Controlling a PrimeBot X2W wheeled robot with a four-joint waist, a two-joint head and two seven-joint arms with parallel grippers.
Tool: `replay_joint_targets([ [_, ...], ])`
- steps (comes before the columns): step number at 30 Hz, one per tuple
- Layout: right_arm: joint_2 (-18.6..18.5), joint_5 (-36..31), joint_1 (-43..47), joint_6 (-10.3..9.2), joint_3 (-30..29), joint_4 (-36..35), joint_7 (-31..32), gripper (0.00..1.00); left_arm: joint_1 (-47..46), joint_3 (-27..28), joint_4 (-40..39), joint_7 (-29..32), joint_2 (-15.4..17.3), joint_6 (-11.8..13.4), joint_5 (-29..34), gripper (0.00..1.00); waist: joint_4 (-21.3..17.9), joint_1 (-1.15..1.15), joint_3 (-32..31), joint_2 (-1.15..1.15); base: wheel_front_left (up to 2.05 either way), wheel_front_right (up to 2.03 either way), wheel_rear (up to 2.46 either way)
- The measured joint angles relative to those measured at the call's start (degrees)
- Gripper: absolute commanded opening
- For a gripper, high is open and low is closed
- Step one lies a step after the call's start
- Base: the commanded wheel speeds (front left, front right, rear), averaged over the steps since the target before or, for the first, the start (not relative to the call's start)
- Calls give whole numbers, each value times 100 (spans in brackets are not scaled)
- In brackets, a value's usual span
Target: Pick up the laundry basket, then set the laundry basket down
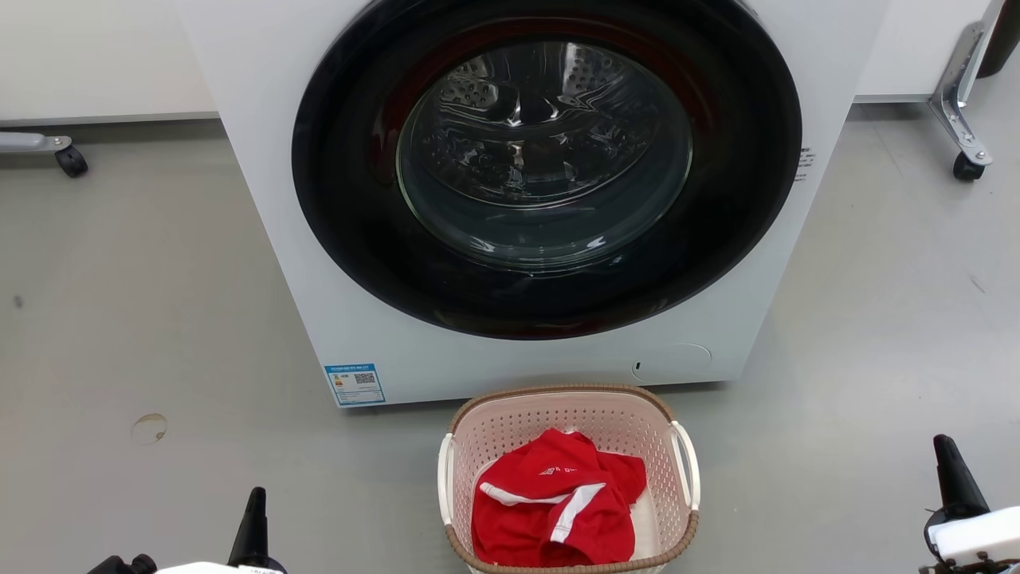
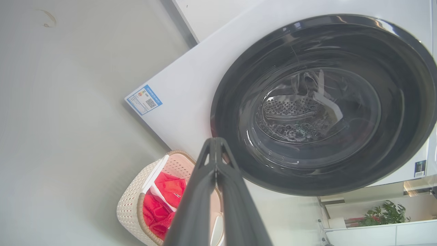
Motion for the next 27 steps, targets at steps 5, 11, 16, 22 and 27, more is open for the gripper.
replay_joint_targets([
  [5, -5, 319, -103, -4, -38, -36, 64, 0, -40, 53, -35, 55, -5, -9, -266, 0, 4, 0, 7, 0, 0, 0, 0],
  [11, -15, 693, -118, -4, -103, -65, 143, 0, -104, 104, -89, 154, -16, -57, -603, 0, 8, 0, 15, 0, 0, 0, 0],
  [16, -20, 1017, -129, -4, -162, -80, 238, 0, -110, 162, -126, 249, -22, -59, -884, 0, 12, 0, 22, 0, 0, 0, 0],
  [22, -24, 1326, -240, -4, -202, -122, 331, 0, -151, 215, -164, 344, -27, -107, -1171, 0, 16, 0, 29, 0, 0, 0, 0],
  [27, -27, 1712, -245, -4, -252, -135, 424, 0, -232, 264, -202, 416, -32, -137, -1506, 0, 20, 0, 37, 0, 0, 0, 0],
])
